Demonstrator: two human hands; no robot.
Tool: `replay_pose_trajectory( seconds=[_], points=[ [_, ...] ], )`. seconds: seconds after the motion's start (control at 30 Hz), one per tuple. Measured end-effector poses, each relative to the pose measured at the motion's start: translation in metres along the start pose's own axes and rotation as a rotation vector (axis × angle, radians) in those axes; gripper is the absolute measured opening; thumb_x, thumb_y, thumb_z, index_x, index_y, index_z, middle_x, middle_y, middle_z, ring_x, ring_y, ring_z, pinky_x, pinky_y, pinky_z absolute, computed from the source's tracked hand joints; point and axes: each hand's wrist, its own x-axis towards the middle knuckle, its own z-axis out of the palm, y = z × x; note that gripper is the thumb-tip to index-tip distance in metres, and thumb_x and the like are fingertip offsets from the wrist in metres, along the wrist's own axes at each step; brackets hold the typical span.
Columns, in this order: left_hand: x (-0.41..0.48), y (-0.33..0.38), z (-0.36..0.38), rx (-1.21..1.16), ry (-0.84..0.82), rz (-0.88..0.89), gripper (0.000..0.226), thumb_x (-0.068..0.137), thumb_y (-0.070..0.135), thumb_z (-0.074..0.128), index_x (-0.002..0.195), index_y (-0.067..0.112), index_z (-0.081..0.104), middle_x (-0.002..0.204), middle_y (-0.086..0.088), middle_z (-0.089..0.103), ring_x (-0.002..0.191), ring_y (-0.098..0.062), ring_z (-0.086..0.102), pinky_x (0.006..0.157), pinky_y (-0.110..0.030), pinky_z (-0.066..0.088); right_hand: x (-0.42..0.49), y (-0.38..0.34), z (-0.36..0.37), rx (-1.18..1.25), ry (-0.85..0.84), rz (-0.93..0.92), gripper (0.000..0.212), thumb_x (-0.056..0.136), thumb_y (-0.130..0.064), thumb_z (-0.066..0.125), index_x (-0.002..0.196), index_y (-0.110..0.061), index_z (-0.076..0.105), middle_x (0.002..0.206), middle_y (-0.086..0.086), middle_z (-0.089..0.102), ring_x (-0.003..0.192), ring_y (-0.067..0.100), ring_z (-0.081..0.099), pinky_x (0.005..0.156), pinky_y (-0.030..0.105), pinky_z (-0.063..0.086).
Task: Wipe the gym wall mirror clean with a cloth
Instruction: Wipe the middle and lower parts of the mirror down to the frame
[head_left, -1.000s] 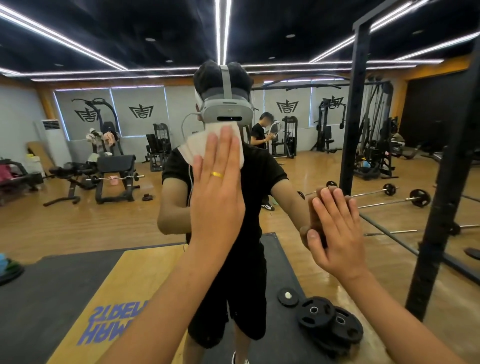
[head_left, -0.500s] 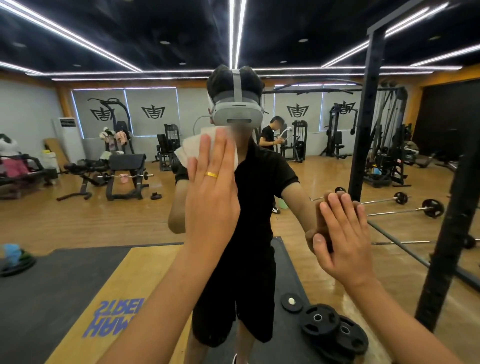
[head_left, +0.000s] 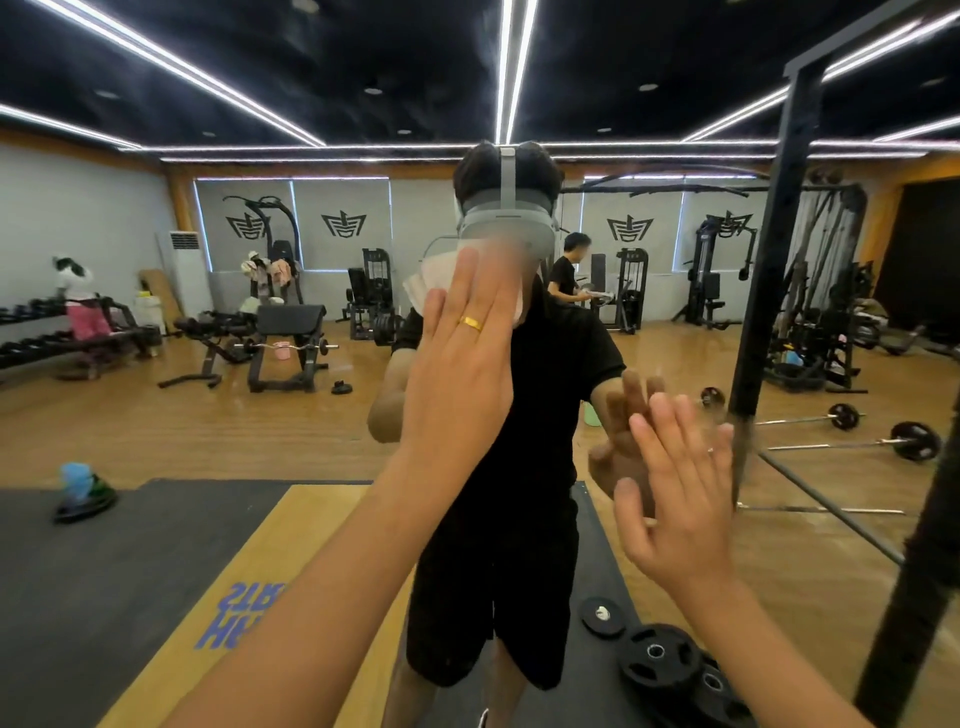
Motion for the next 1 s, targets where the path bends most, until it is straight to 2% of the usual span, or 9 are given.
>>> replay_pose_trajectory(
  seconds=[0.13, 0.3, 0.4, 0.5, 0.6, 0.67, 0.8, 0.87, 1.0],
  points=[
    [-0.018, -0.015, -0.002, -0.009, -0.006, 0.040, 0.061, 0.107, 0.014, 0.043, 0.164, 0.010, 0.021, 0.173, -0.006, 0.015, 0.160, -0.018, 0.001, 0.130, -0.038, 0.004, 0.010, -0.052, 0.026, 0.093, -0.083, -0.015, 0.063, 0.094, -0.020, 0.051, 0.154, -0.007, 0.040, 0.164, 0.014, 0.033, 0.156, 0.030, 0.025, 0.128, 0.054, 0.011],
    [-0.089, -0.043, 0.000, 0.084, -0.045, 0.059, 0.059, 0.109, 0.022, 0.033, 0.164, 0.011, 0.014, 0.172, -0.007, 0.016, 0.160, -0.023, 0.009, 0.129, -0.042, 0.011, -0.007, -0.058, 0.058, -0.052, -0.097, -0.038, 0.061, 0.096, -0.024, 0.050, 0.154, -0.006, 0.042, 0.164, 0.014, 0.035, 0.155, 0.032, 0.026, 0.129, 0.050, 0.011],
    [-0.065, -0.047, -0.002, 0.091, -0.026, 0.080, 0.060, 0.108, 0.019, 0.036, 0.163, 0.012, 0.016, 0.171, -0.006, 0.017, 0.160, -0.022, 0.008, 0.129, -0.041, 0.009, -0.009, -0.057, 0.062, -0.074, -0.065, -0.039, 0.061, 0.097, -0.025, 0.049, 0.155, -0.007, 0.040, 0.163, 0.014, 0.037, 0.155, 0.032, 0.026, 0.129, 0.050, 0.012],
    [-0.024, -0.034, -0.010, -0.016, 0.020, -0.041, 0.059, 0.106, 0.016, 0.037, 0.164, 0.011, 0.022, 0.172, -0.004, 0.015, 0.160, -0.019, 0.003, 0.129, -0.040, 0.005, -0.010, -0.056, 0.063, -0.067, -0.053, -0.047, 0.060, 0.098, -0.025, 0.048, 0.155, -0.008, 0.040, 0.163, 0.014, 0.037, 0.156, 0.031, 0.025, 0.128, 0.050, 0.012],
    [-0.014, -0.025, -0.009, -0.090, 0.022, -0.139, 0.061, 0.106, 0.019, 0.035, 0.165, 0.011, 0.019, 0.173, 0.000, 0.007, 0.160, -0.016, -0.004, 0.129, -0.038, -0.002, -0.009, -0.058, 0.064, -0.058, -0.059, -0.044, 0.061, 0.098, -0.025, 0.048, 0.155, -0.008, 0.038, 0.163, 0.014, 0.037, 0.156, 0.031, 0.026, 0.128, 0.050, 0.013],
    [-0.032, -0.025, -0.002, -0.040, 0.007, -0.092, 0.061, 0.107, 0.022, 0.032, 0.165, 0.010, 0.017, 0.173, -0.002, 0.005, 0.160, -0.020, -0.002, 0.129, -0.039, -0.002, -0.009, -0.058, 0.063, -0.057, -0.065, -0.040, 0.061, 0.097, -0.025, 0.049, 0.155, -0.008, 0.039, 0.162, 0.014, 0.037, 0.155, 0.031, 0.026, 0.128, 0.050, 0.013],
    [-0.083, -0.045, 0.001, 0.087, -0.049, 0.011, 0.057, 0.110, 0.024, 0.031, 0.164, 0.010, 0.017, 0.172, -0.006, 0.015, 0.160, -0.023, 0.008, 0.129, -0.045, 0.010, -0.010, -0.056, 0.062, -0.051, -0.069, -0.048, 0.060, 0.098, -0.025, 0.049, 0.154, -0.008, 0.042, 0.163, 0.013, 0.038, 0.155, 0.031, 0.027, 0.128, 0.050, 0.014],
    [-0.075, -0.055, -0.006, 0.103, -0.029, 0.015, 0.057, 0.110, 0.022, 0.032, 0.164, 0.010, 0.017, 0.172, -0.006, 0.015, 0.160, -0.021, 0.005, 0.129, -0.043, 0.008, -0.009, -0.057, 0.062, -0.059, -0.063, -0.051, 0.059, 0.098, -0.025, 0.049, 0.154, -0.008, 0.042, 0.163, 0.013, 0.038, 0.155, 0.031, 0.027, 0.128, 0.050, 0.014],
    [-0.015, -0.052, -0.019, -0.021, 0.038, -0.068, 0.057, 0.109, 0.016, 0.034, 0.164, 0.008, 0.020, 0.172, -0.006, 0.013, 0.159, -0.018, -0.001, 0.129, -0.043, 0.003, -0.011, -0.055, 0.062, -0.072, -0.052, -0.047, 0.058, 0.098, -0.025, 0.048, 0.153, -0.007, 0.042, 0.162, 0.014, 0.039, 0.155, 0.031, 0.027, 0.128, 0.050, 0.014]
  ],
)
